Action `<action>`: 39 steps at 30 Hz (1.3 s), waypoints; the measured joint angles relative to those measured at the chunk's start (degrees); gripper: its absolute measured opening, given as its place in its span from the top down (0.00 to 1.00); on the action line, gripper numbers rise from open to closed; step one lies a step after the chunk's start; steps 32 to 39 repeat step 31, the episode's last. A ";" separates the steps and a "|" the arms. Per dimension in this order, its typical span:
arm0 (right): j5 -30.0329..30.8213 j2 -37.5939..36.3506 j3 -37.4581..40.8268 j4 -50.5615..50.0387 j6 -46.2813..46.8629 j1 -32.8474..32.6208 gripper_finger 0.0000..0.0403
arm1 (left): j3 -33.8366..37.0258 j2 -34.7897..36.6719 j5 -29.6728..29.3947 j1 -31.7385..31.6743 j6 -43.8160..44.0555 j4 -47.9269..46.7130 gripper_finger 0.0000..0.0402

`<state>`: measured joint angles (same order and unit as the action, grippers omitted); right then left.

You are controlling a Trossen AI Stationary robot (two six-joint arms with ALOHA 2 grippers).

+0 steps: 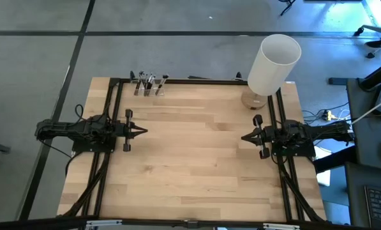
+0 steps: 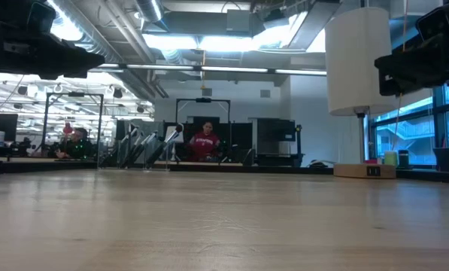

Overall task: Put items in baskets/containers
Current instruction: Return to Home Position

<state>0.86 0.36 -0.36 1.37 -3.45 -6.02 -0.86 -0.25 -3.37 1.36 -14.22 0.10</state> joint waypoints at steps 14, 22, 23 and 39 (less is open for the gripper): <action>0.00 0.00 0.00 0.00 -0.01 0.00 0.96 | 0.00 0.00 -0.01 0.01 0.00 0.00 0.97; 0.00 0.00 0.00 0.02 0.00 0.00 0.96 | 0.00 0.00 0.01 0.01 0.00 0.02 0.98; -0.01 0.00 0.00 0.01 -0.02 0.00 0.96 | 0.00 0.00 0.00 0.00 0.00 0.02 0.98; -0.01 0.00 0.00 0.02 -0.01 0.00 0.96 | 0.00 0.00 -0.01 -0.01 0.00 0.00 0.97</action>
